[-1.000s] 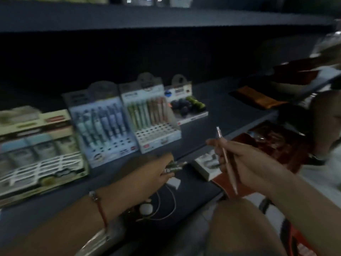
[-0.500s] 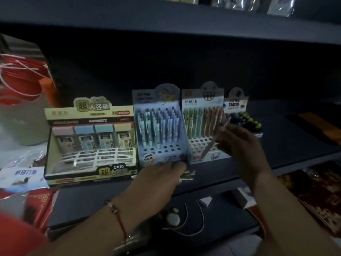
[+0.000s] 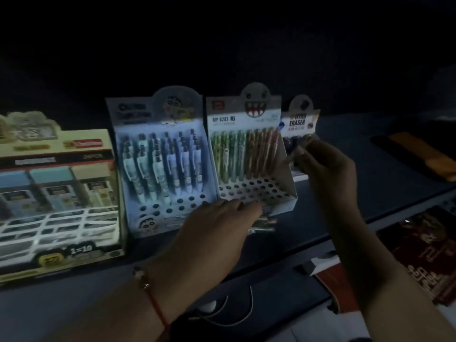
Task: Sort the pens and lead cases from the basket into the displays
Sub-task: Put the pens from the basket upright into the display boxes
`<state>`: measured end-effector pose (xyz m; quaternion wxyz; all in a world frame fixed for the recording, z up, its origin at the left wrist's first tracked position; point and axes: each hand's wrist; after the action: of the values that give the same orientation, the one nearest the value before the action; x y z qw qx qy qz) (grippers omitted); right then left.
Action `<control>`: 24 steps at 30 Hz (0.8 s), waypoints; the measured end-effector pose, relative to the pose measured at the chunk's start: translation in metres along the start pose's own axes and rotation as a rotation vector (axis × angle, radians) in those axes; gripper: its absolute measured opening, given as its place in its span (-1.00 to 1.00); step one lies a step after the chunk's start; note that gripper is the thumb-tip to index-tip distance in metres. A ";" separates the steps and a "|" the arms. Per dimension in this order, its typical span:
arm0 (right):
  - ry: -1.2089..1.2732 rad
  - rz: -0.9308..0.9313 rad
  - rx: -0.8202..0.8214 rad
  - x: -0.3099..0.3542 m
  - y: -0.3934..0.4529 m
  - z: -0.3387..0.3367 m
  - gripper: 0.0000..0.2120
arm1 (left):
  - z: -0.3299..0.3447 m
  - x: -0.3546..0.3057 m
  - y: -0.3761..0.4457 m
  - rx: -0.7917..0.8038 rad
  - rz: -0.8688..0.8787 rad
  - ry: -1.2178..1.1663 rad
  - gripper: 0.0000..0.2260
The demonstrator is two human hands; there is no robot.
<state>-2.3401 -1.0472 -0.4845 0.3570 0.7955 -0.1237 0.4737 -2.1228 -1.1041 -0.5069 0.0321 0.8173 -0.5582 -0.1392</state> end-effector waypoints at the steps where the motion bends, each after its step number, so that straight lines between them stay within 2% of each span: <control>1: 0.018 -0.001 0.005 -0.003 0.001 -0.001 -0.86 | 0.003 0.002 0.002 0.021 0.007 0.009 -0.66; 4: 0.012 0.004 0.029 -0.014 0.009 0.003 -0.89 | 0.009 0.006 0.004 0.053 -0.011 0.011 -0.67; 9: -0.221 0.013 0.096 -0.027 0.013 0.022 -0.80 | 0.014 0.011 -0.002 0.041 -0.061 -0.020 -0.76; 12: -0.323 -0.008 0.059 -0.025 0.017 0.028 -0.83 | 0.011 0.013 -0.006 0.019 -0.098 -0.052 -0.76; 18: -0.443 0.094 0.032 -0.026 0.024 0.040 -0.82 | 0.008 0.014 -0.007 -0.043 -0.086 0.009 -0.63; 24: -0.450 0.082 0.000 -0.021 0.014 0.042 -0.83 | 0.006 0.018 -0.005 -0.150 -0.026 0.010 -0.49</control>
<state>-2.3310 -1.0890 -0.5080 0.3010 0.8754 -0.2324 0.2985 -2.1139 -1.1179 -0.5174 0.0940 0.8206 -0.5353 -0.1768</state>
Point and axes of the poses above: each hand's wrist, its own y-axis towards the middle knuckle, its own z-axis out of the palm, x = y × z, and after that the axes turned 10 degrees about x, right-handed
